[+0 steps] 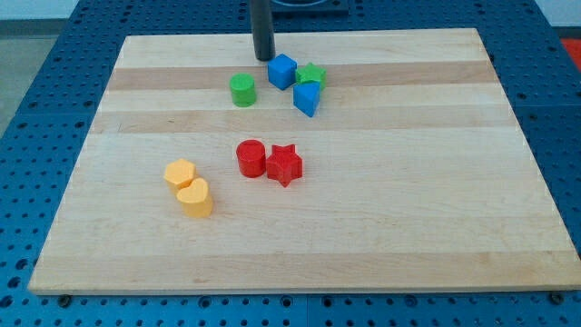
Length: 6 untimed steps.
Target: Separate blue blocks from green star
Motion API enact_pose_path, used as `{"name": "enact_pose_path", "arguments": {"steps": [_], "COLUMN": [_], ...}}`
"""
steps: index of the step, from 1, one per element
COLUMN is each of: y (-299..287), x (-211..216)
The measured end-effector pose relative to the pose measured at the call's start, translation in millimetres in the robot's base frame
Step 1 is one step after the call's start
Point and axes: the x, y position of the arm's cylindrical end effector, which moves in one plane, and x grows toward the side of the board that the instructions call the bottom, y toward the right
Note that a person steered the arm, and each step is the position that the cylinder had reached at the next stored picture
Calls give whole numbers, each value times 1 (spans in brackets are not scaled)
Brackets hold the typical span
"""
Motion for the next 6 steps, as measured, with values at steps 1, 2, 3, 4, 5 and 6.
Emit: {"name": "enact_pose_path", "arguments": {"steps": [1,2,3,4,5,6], "y": [20,39,51,52,52,42], "x": [30,61,85,99,101,94]}}
